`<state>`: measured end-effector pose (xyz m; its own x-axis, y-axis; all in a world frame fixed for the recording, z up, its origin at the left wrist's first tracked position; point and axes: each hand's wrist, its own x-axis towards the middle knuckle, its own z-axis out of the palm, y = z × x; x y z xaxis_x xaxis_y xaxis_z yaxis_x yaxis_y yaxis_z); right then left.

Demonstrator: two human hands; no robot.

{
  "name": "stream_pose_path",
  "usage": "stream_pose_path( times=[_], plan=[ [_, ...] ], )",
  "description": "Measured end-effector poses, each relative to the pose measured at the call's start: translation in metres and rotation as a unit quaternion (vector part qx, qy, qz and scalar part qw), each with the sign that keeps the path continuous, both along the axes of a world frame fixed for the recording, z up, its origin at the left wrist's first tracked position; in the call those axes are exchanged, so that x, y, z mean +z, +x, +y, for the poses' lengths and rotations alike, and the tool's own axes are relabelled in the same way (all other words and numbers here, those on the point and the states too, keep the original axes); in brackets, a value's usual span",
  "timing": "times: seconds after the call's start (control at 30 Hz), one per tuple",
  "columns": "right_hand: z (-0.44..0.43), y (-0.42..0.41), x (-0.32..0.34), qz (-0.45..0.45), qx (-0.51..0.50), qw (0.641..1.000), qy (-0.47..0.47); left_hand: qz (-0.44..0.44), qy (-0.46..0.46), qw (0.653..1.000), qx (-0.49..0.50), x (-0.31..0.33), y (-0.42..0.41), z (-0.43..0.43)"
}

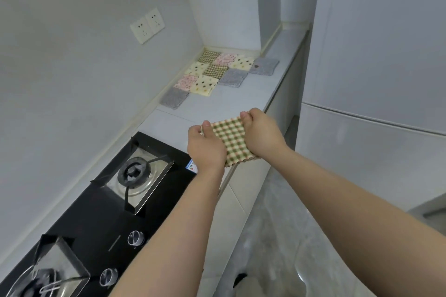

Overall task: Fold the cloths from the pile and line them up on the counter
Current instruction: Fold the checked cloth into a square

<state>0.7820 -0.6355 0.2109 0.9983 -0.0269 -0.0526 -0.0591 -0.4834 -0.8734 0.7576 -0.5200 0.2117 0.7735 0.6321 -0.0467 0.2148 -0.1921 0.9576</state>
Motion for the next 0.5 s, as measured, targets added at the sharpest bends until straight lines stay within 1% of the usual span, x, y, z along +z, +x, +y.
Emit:
stream_pose_path(
  times=[0.1,0.17,0.27,0.33,0.43,0.5],
  plan=[
    [-0.002,0.032,-0.01,0.025,0.008,1.0,-0.01,0.028,-0.028,0.999,0.003,-0.016,0.028,0.001],
    [-0.003,0.061,-0.017,0.059,0.022,0.998,-0.027,0.061,-0.073,0.995,-0.017,-0.031,0.052,0.008],
    [-0.001,0.114,-0.032,0.138,0.028,0.99,-0.015,0.11,-0.129,0.983,-0.067,-0.05,0.098,0.024],
    [0.0,0.153,-0.047,0.193,0.031,0.981,0.006,0.13,-0.158,0.976,-0.076,-0.069,0.133,0.037],
    [0.003,0.214,-0.076,0.251,0.047,0.967,0.0,0.151,-0.167,0.971,-0.079,-0.099,0.186,0.054],
    [0.01,0.253,-0.096,0.269,0.054,0.962,-0.006,0.167,-0.133,0.972,-0.099,-0.117,0.221,0.063]
  ],
)
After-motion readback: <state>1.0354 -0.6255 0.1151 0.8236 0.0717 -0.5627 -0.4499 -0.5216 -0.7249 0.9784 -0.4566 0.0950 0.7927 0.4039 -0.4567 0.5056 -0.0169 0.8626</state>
